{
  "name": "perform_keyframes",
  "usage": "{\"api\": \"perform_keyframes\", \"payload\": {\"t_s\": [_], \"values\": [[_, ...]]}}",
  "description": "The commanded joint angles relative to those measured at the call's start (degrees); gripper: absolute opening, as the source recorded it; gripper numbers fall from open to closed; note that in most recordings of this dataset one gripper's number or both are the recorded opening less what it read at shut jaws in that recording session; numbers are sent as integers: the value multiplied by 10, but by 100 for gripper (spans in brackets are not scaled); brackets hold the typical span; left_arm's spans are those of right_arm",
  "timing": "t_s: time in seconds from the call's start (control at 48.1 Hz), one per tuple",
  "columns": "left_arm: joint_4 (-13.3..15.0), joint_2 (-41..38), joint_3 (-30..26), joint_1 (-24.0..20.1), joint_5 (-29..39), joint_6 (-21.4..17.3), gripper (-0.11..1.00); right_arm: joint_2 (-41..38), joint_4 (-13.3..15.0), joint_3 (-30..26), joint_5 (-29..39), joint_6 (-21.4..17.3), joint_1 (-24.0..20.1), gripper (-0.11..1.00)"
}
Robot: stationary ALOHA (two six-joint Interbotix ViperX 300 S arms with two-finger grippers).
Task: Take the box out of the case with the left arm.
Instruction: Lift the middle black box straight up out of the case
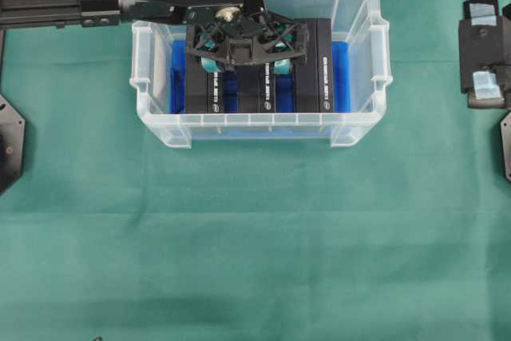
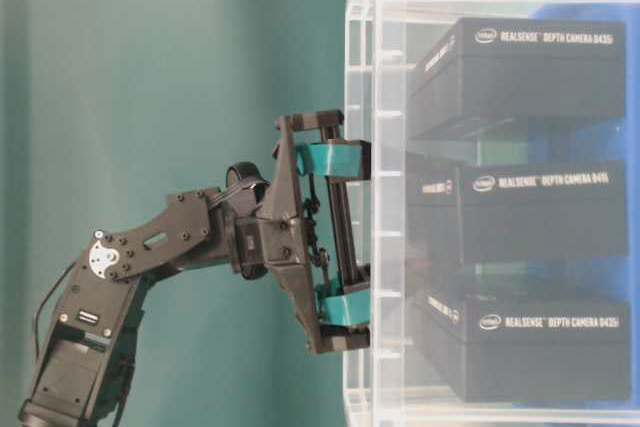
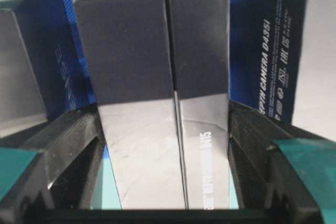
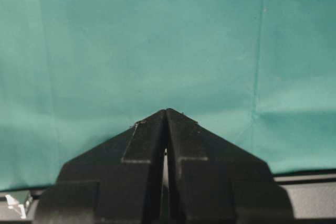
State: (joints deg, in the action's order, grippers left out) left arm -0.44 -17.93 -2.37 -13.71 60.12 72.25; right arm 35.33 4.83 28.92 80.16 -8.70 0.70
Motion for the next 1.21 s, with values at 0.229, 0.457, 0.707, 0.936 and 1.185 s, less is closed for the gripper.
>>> {"api": "perform_keyframes", "payload": {"t_s": [0.229,0.457,0.707,0.936,1.185], "values": [[2,17,-102,4,96,-1,62,2,0,-5,-3,0,0,0],[1,17,-171,5,166,-2,62,3,1,-5,-1,0,0,0],[2,23,-242,5,236,-4,62,4,2,-4,-3,0,0,0],[2,35,-306,4,298,-3,62,4,5,-4,-3,0,0,0],[2,40,-371,4,368,0,62,4,15,-4,-3,0,0,0]]}}
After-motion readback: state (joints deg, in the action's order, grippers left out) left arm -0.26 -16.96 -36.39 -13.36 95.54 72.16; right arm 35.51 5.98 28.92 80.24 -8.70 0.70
